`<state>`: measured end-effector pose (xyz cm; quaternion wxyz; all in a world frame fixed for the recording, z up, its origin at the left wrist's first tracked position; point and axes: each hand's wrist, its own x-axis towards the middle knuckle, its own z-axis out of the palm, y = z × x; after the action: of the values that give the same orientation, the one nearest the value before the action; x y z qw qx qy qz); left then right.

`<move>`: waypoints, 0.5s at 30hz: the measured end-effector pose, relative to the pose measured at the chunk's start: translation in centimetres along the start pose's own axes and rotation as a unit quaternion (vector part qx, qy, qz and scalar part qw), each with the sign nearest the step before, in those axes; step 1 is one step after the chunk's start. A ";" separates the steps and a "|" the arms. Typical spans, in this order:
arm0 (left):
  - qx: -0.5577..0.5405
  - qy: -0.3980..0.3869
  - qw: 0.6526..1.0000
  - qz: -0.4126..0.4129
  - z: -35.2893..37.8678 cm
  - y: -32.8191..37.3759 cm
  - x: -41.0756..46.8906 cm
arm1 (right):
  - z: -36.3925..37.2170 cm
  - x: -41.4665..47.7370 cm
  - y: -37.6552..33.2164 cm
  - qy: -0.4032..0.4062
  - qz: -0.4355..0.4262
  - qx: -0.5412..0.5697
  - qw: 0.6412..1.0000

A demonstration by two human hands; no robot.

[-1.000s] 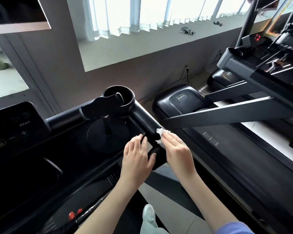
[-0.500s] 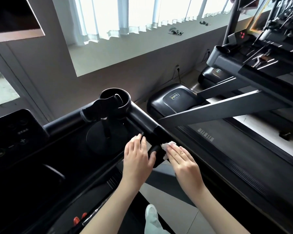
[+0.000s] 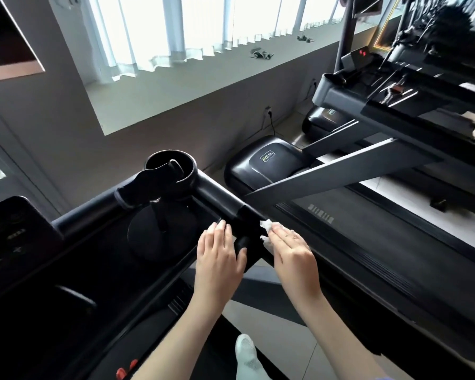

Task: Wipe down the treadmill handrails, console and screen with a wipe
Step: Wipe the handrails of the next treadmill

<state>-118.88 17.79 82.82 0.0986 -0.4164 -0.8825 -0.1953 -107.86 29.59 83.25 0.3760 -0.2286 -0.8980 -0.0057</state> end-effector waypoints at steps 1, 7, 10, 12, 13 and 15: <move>0.001 0.001 1.000 0.002 0.0 0.0 0.0 | 0.5 1.1 -0.4 -0.003 0.019 0.014 1.000; -0.006 0.018 1.000 0.008 0.2 -0.1 0.0 | 0.6 1.6 -0.8 -0.029 0.068 0.034 0.997; -0.013 0.016 1.000 0.009 0.1 0.0 0.0 | -1.1 -0.6 0.0 -0.011 0.073 -0.018 0.997; -0.012 0.017 1.000 0.010 0.1 -0.1 0.0 | -1.1 0.2 -0.2 -0.014 0.101 -0.005 0.995; -0.010 0.016 1.000 0.011 0.1 -0.1 0.0 | -0.8 1.1 -0.5 -0.024 0.112 0.015 0.993; -0.005 0.015 1.000 0.010 0.1 -0.2 0.0 | 0.1 3.2 -1.2 -0.060 0.139 0.064 0.986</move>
<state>-119.01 17.78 82.66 0.1116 -0.4230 -0.8756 -0.2047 -110.37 29.86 85.55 0.3325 -0.3268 -0.8767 0.1184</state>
